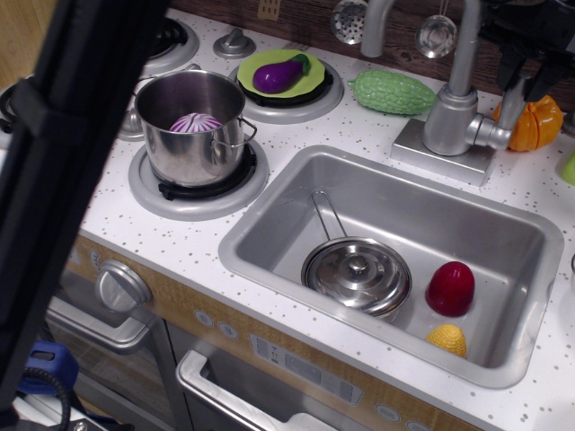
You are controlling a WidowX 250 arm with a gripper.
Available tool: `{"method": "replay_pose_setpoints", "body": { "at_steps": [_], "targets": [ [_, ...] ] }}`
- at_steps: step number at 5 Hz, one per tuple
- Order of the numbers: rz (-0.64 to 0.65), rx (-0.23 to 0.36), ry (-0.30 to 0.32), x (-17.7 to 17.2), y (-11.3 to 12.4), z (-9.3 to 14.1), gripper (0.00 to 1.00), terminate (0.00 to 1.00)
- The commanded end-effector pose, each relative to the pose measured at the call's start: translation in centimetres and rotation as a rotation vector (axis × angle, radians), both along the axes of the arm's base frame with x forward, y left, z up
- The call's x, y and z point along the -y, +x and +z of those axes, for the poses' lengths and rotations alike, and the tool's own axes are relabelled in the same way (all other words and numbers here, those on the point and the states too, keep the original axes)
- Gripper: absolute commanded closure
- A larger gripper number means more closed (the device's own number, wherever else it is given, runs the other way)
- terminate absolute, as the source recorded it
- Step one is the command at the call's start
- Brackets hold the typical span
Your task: Turn lever vertical to front
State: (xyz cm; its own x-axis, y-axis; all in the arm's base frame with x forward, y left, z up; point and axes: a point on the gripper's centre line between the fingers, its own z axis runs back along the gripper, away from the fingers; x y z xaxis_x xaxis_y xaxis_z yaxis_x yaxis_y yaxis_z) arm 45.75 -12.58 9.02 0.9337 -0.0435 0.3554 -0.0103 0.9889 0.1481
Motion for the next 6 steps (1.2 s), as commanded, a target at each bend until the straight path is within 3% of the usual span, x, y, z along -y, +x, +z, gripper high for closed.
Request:
{"method": "replay_pose_setpoints", "body": {
  "at_steps": [1, 2, 3, 4, 5, 6],
  "targets": [
    [0.046, 0.061, -0.049, 1.2, -1.7, 1.7, 1.00, 0.00],
    [0.069, 0.042, -0.093, 1.2, -2.1, 1.0, 1.00, 0.00],
    [0.102, -0.004, -0.161, 1.4, -2.5, -0.2, 1.00, 0.00],
    [0.106, -0.076, -0.190, 1.5, -3.4, -1.0, 1.00, 0.00],
    [0.074, -0.173, -0.172, 1.5, -3.5, -1.6, 1.00, 0.00],
    [0.069, -0.178, -0.191, 1.4, -3.6, -2.7, 1.00, 0.00]
  ]
}}
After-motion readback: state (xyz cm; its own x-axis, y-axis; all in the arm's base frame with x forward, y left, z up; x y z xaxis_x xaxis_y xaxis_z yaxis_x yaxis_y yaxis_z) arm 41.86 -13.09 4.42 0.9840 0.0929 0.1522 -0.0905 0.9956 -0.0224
